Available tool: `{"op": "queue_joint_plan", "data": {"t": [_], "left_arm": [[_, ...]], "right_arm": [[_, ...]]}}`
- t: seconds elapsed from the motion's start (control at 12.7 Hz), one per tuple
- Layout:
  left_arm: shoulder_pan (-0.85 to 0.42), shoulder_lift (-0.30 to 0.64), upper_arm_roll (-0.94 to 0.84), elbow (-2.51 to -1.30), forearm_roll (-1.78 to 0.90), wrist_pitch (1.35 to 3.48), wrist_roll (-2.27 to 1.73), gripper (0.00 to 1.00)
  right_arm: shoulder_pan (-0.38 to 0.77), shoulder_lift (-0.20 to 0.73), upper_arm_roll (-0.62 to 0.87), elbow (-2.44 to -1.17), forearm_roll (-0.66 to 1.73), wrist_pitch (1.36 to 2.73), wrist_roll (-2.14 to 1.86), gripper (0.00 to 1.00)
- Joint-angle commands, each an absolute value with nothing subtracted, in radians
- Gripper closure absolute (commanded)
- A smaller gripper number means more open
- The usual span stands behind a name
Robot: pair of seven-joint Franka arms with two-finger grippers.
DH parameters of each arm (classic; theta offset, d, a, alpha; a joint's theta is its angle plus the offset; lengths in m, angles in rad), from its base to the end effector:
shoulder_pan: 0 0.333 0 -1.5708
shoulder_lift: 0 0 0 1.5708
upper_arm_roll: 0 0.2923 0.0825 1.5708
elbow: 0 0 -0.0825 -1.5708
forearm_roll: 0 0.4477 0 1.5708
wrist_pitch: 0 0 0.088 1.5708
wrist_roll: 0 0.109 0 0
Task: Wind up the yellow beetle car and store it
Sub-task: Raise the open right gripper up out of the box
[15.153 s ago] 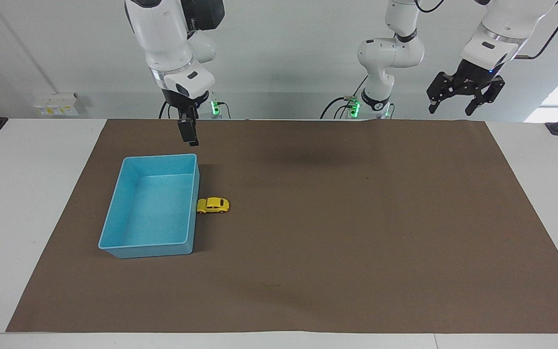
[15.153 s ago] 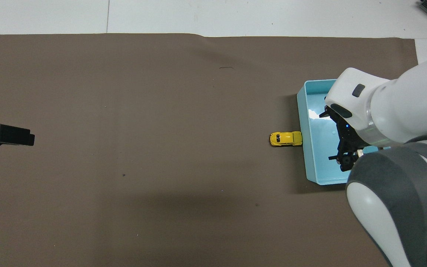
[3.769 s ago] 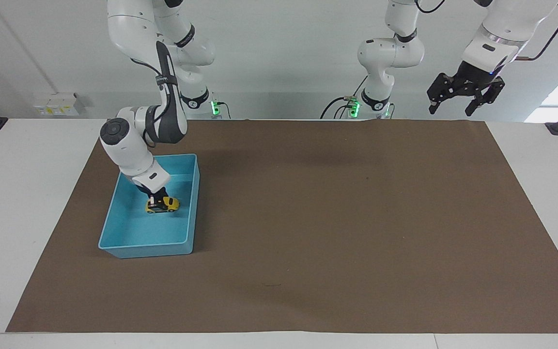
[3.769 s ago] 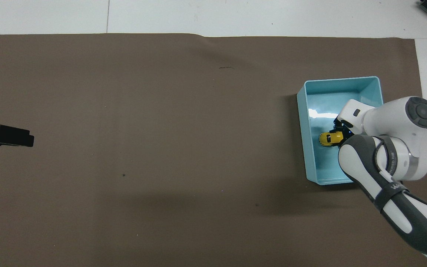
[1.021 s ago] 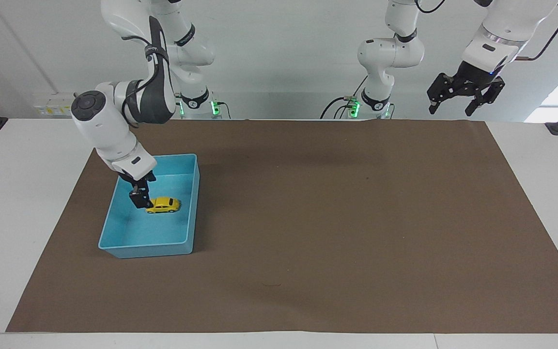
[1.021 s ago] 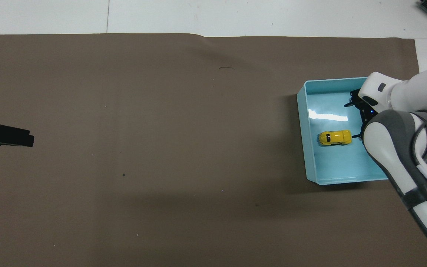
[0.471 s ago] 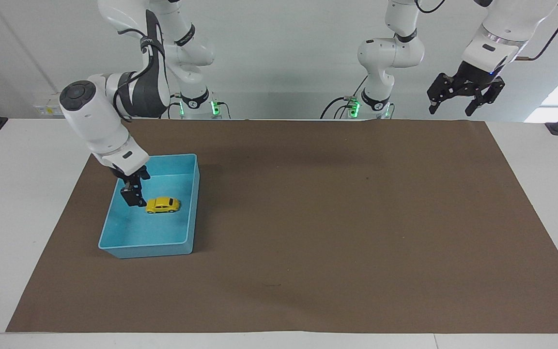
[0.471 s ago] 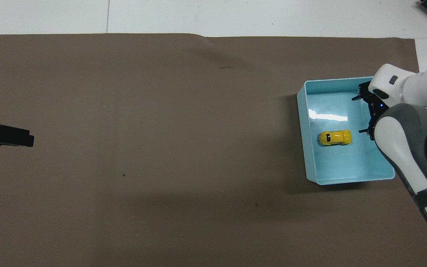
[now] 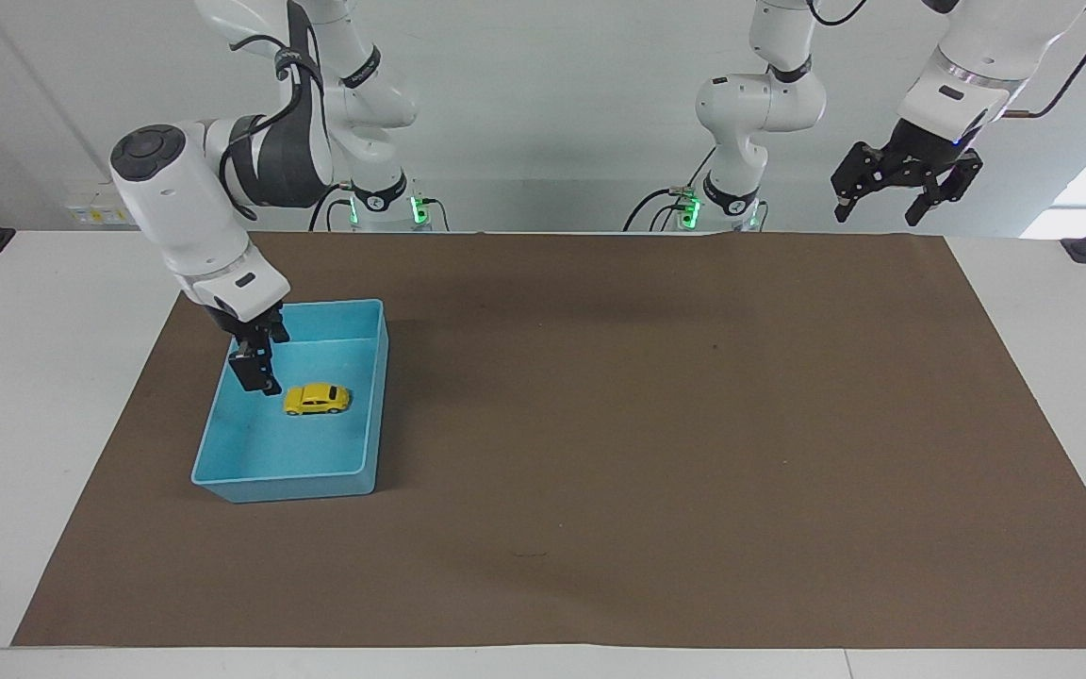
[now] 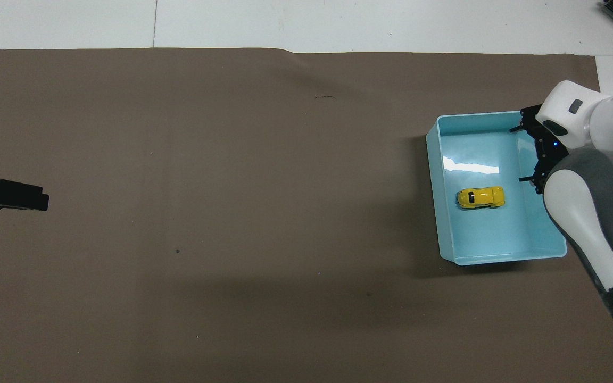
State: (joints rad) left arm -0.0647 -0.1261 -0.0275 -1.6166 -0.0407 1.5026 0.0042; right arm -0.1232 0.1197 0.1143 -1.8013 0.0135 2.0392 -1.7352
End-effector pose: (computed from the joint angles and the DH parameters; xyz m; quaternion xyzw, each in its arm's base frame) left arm 0.5711 -0.0584 0.6436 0.9986 -0.0496 0.0052 0.0188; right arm 0.6658 -0.0071 0.4399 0.6515 0.7562 0.0482 0.0372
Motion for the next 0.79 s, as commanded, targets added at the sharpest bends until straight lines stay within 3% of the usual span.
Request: {"op": "queue_joint_plan", "data": {"t": [0.0, 0.71], "left_arm": [[-0.048, -0.123, -0.037, -1.601, -0.048, 1.483, 0.014, 0.0], [-0.048, -0.123, -0.037, -1.601, -0.048, 1.483, 0.014, 0.0]], "right_arm": [[-0.104, 0.089, 0.117, -1.801, 0.008, 2.06, -1.654, 0.0], [-0.058, -0.011, 0.063, -1.799, 0.015, 1.993, -1.517, 0.0]]}}
